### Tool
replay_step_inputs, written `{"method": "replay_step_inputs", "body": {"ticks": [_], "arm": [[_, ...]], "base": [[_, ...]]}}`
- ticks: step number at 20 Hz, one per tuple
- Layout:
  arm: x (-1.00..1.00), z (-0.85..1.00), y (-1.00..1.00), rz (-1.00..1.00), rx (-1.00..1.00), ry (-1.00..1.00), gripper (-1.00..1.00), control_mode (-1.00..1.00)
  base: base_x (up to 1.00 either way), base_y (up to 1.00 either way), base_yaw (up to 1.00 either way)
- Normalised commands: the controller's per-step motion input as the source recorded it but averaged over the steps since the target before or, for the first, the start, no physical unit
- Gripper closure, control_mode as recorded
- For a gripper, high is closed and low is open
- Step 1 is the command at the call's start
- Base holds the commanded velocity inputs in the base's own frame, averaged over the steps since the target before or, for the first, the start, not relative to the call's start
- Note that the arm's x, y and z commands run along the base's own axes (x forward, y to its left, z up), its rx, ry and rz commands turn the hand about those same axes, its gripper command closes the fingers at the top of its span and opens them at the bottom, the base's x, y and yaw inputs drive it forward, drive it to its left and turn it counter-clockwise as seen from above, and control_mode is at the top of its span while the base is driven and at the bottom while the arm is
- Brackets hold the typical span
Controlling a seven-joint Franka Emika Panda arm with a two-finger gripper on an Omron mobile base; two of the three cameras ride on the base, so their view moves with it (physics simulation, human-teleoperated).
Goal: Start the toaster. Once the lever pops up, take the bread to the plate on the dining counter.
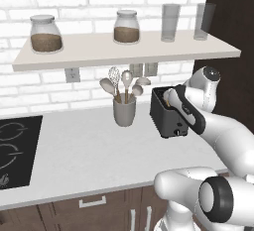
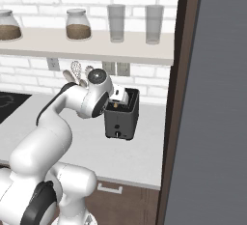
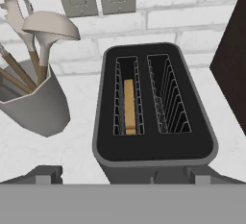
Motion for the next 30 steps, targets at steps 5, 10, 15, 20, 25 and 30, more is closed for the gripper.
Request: {"method": "replay_step_inputs", "body": {"ticks": [5, 10, 15, 20, 25, 30], "arm": [[0.00, 0.00, 0.00, 0.00, 0.00, 0.00, -1.00, -1.00], [0.00, 0.00, 0.00, 0.00, 0.00, 0.00, -1.00, -1.00], [0.00, 0.00, 0.00, 0.00, 0.00, 0.00, -1.00, -1.00], [0.00, 0.00, 0.00, 0.00, 0.00, 0.00, -1.00, -1.00], [0.00, 0.00, 0.00, 0.00, 0.00, 0.00, -1.00, -1.00], [0.00, 0.00, 0.00, 0.00, 0.00, 0.00, -1.00, -1.00]], "base": [[0.00, 0.00, 0.00], [0.00, 0.00, 0.00], [0.00, 0.00, 0.00], [0.00, 0.00, 0.00], [0.00, 0.00, 0.00], [0.00, 0.00, 0.00]]}}
